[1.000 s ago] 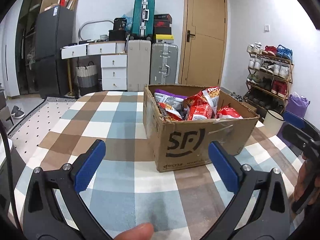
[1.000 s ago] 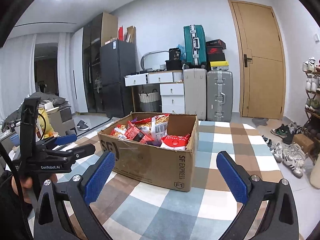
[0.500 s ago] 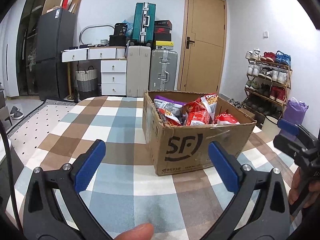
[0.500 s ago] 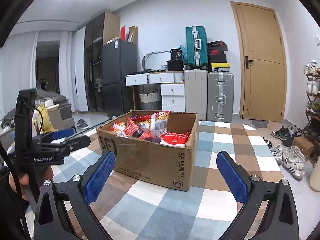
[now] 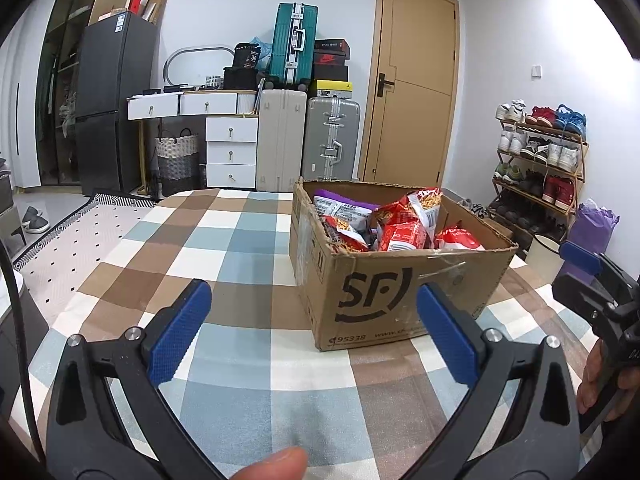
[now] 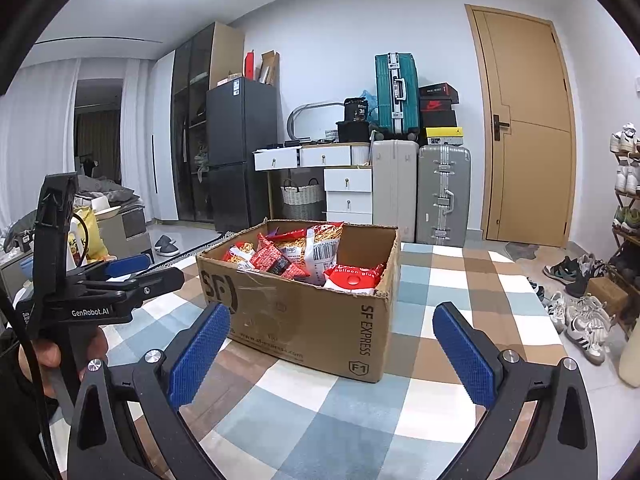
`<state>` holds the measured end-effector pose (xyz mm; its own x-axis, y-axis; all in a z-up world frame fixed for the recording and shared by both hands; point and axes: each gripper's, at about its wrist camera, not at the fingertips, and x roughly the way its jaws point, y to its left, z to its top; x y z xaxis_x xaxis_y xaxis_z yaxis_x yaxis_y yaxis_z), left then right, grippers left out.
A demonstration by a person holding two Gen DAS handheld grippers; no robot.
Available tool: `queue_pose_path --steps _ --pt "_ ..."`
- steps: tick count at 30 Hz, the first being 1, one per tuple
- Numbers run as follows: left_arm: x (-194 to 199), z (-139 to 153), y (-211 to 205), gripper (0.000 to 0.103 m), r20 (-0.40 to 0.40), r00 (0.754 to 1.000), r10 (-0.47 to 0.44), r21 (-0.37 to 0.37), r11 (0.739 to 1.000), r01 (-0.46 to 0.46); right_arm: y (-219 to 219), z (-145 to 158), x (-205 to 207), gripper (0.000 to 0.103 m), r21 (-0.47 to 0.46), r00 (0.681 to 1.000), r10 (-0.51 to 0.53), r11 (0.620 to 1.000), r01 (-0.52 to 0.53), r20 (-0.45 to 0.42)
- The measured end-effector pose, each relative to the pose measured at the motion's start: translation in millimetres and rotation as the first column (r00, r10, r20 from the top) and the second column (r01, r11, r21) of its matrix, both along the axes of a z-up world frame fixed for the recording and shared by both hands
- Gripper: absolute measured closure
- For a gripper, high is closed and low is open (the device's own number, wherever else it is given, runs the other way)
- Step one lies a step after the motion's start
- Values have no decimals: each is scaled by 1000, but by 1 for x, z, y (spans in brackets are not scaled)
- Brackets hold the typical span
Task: Organize snacks
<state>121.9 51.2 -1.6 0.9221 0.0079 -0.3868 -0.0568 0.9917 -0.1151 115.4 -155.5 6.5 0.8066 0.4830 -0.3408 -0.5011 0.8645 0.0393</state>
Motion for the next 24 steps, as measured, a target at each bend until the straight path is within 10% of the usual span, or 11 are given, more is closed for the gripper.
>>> queue_pose_path --steps 24 --pt "2 -1 1 1 2 1000 6 -1 1000 -6 0 0 0 0 1 1000 0 1000 0 -1"
